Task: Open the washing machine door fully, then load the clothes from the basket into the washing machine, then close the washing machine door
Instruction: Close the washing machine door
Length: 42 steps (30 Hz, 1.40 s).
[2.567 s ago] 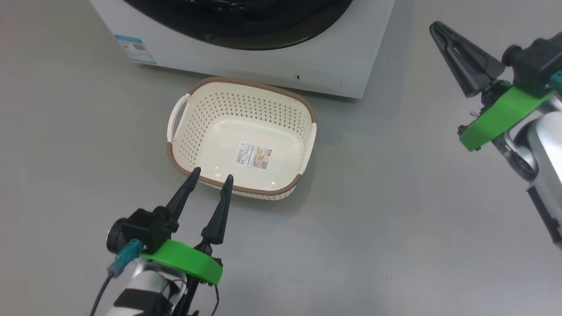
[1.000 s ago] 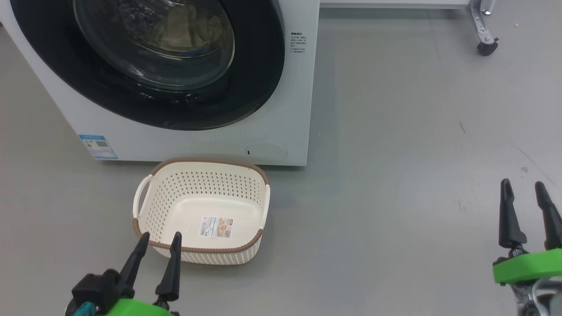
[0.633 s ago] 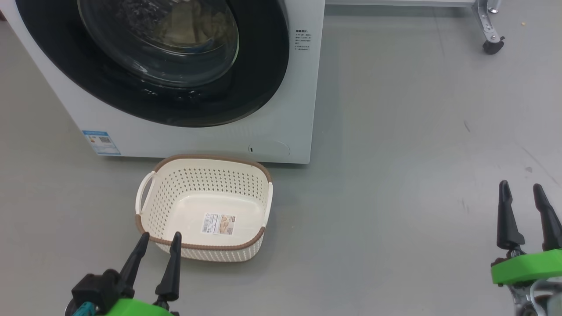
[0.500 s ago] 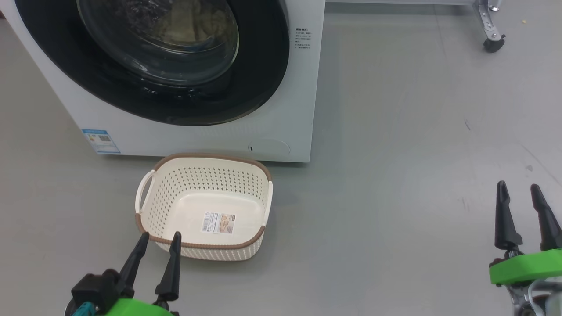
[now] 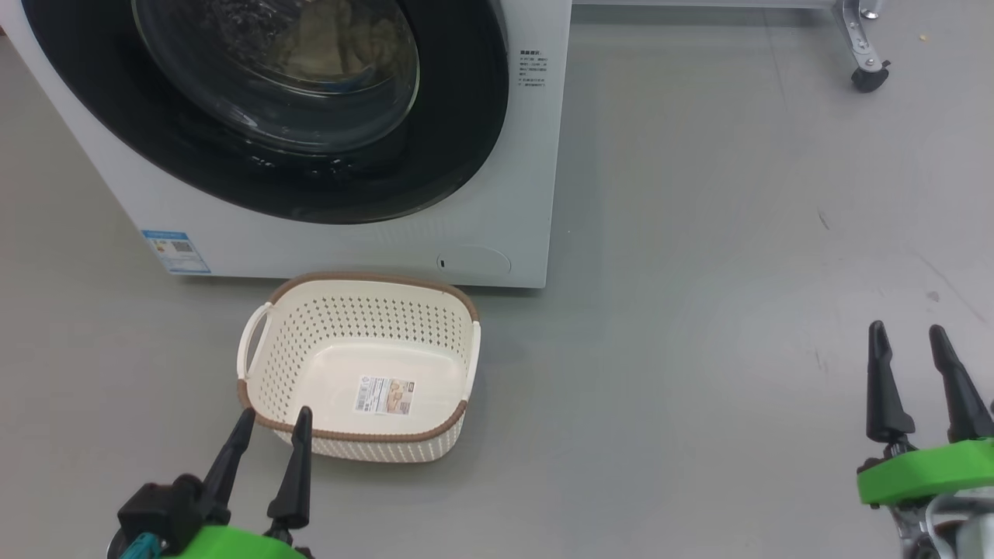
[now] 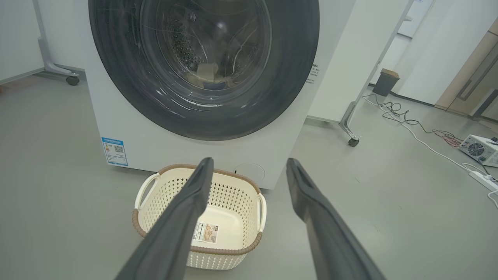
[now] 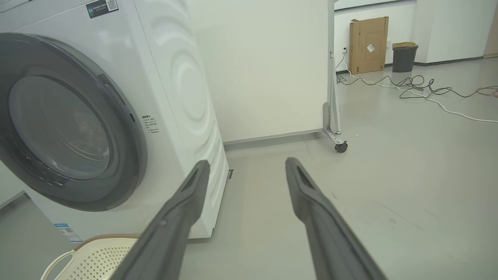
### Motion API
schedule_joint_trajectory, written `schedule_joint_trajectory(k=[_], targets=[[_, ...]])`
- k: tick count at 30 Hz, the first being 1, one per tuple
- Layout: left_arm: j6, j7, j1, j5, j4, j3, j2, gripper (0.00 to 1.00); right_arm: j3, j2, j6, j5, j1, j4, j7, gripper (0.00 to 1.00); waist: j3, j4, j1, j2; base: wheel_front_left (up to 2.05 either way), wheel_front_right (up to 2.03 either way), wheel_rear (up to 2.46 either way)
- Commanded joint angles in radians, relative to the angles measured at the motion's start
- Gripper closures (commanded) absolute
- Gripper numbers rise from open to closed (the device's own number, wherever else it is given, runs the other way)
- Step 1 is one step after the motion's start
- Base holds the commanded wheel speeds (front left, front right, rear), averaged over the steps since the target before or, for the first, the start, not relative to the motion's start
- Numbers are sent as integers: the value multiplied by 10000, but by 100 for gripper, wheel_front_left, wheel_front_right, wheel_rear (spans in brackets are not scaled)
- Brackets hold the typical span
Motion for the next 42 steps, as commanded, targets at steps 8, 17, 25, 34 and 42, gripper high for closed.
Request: schedule_joint_trajectory(k=[8, 17, 25, 34, 42], targets=[[4, -69, -296, 147, -263, 401, 44, 0, 402, -130, -32, -379, -403, -299, 4, 0, -8, 6, 0, -1, 0, 0, 0], [4, -69, -312, 87, -384, 123, 169, 0, 489, -130, -32, -490, -336, -298, 4, 0, 20, -12, 0, -1, 0, 0, 0], [4, -69, -297, -124, -415, -39, 206, 0, 546, -130, -32, -513, -314, -279, 4, 0, 4, -14, 0, -1, 0, 0, 0], [4, -69, -280, 10, -341, -103, 279, 0, 585, -130, -32, -503, -280, -243, 4, 0, -28, 8, 0, -1, 0, 0, 0], [4, -69, -311, -25, -320, -68, 300, 0, 570, -130, -32, -492, -299, -225, 4, 0, -16, 25, 0, -1, 0, 0, 0]])
